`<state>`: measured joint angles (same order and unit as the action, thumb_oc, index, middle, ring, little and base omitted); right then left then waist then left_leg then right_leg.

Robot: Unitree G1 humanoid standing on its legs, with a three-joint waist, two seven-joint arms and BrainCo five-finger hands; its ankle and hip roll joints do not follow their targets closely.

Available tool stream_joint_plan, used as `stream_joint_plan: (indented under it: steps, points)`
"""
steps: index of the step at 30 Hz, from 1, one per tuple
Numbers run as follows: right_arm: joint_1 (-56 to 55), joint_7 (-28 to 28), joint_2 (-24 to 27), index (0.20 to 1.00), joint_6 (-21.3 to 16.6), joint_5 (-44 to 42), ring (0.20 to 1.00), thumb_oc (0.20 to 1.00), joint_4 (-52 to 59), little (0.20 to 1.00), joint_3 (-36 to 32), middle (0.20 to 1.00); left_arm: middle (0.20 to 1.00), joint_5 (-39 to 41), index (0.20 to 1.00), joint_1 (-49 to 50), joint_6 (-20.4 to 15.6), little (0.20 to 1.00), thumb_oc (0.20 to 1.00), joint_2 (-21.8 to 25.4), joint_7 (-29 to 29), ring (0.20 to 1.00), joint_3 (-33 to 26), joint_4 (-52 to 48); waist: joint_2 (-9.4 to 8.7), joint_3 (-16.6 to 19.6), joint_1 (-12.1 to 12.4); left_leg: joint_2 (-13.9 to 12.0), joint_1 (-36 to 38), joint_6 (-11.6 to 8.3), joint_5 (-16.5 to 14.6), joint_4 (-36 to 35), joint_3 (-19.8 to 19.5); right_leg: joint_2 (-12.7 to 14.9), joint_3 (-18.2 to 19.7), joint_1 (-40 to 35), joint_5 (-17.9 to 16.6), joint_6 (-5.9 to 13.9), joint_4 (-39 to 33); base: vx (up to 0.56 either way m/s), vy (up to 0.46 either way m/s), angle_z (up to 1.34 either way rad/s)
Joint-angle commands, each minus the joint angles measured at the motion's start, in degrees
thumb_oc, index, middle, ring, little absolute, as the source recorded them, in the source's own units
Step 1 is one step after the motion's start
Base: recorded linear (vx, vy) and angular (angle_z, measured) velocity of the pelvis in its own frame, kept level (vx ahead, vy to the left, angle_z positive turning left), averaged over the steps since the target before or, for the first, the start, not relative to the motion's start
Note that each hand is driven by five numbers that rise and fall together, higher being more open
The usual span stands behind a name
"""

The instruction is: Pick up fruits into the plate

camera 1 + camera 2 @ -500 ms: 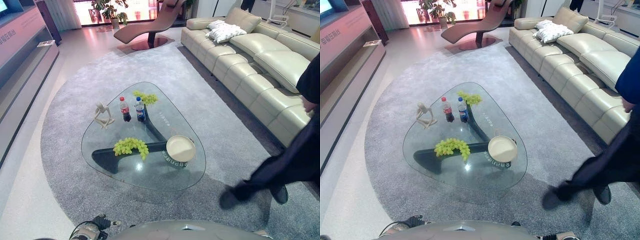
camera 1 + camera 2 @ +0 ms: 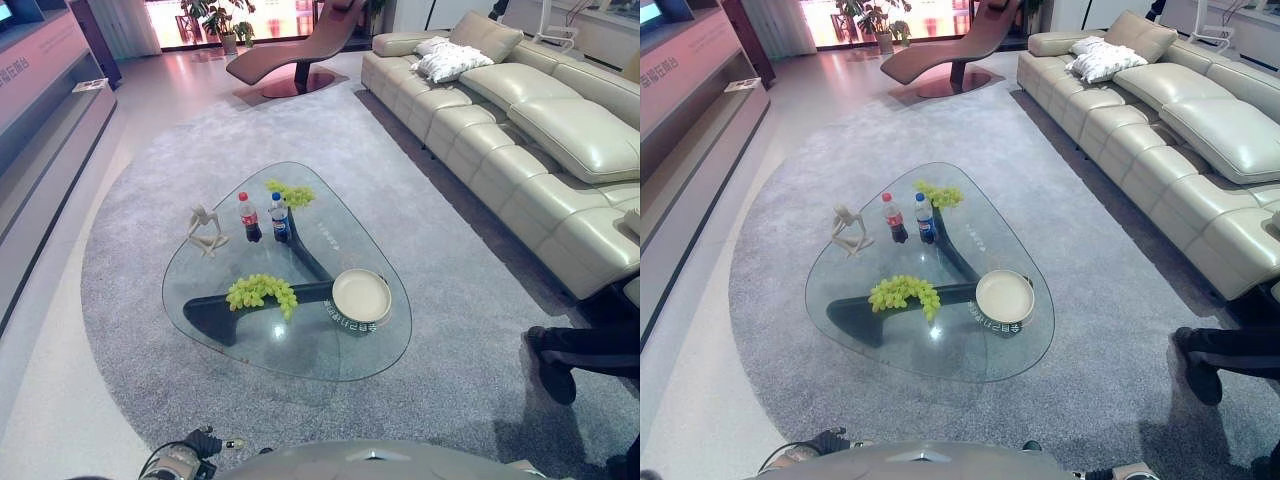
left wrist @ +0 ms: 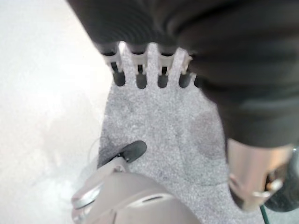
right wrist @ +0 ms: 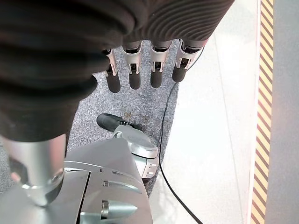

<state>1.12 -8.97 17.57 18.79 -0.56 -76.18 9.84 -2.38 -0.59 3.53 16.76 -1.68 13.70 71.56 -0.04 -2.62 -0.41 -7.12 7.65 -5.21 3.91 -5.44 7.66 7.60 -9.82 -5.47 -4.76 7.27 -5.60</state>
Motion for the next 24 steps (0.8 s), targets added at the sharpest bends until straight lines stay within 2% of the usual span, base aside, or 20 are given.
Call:
stream_joint_plan:
  steps: [1,6,17,24]
  points:
    - [5.05,-0.62,-0.79,1.0,0.98,0.72,1.0,1.0,-4.18,1.0,1.9,1.0,1.0,-1.28,1.0,-4.49,-1.23,1.0,1.0,0.47,-1.89,1.0,-1.1,3.11,-0.94,-2.45,-0.47,1.25,1.97,1.71,-7.75,0.44,0.07,-0.52,1.44,-3.71,6.64,-0.28,1.11,0.0,0.0,0.0]
    - [4.91,-0.56,-0.58,1.0,0.82,0.88,1.0,1.0,-4.41,1.0,1.65,1.0,1.0,-1.79,1.0,-4.5,-2.82,1.0,1.0,0.81,-3.62,1.0,-1.17,2.8,-0.9,-2.43,-0.59,1.22,2.2,1.68,-7.87,0.44,0.17,-0.42,1.42,-3.81,6.68,-0.17,1.09,0.0,0.0,0.0]
    - [5.65,-1.22,0.75,1.0,0.65,2.04,1.0,1.0,-4.36,1.0,2.27,1.0,1.0,-0.91,1.0,-7.22,-10.76,1.0,1.0,2.53,-11.13,1.0,-0.32,-1.0,-0.44,-3.34,-1.21,1.1,2.08,1.61,-7.68,0.44,0.78,-0.43,2.04,-3.37,6.69,-0.05,1.25,0.01,0.005,-0.03]
    - [5.39,-1.46,2.68,1.0,-0.01,2.4,1.0,1.0,-3.51,1.0,2.9,1.0,1.0,-3.62,1.0,-11.06,-13.25,1.0,1.0,6.64,-17.33,1.0,0.94,-7.79,0.19,-4.51,-2.24,1.05,1.42,1.59,-7.5,0.74,1.4,-0.38,2.78,-2.32,6.47,0.17,1.59,0.03,0.013,-0.04]
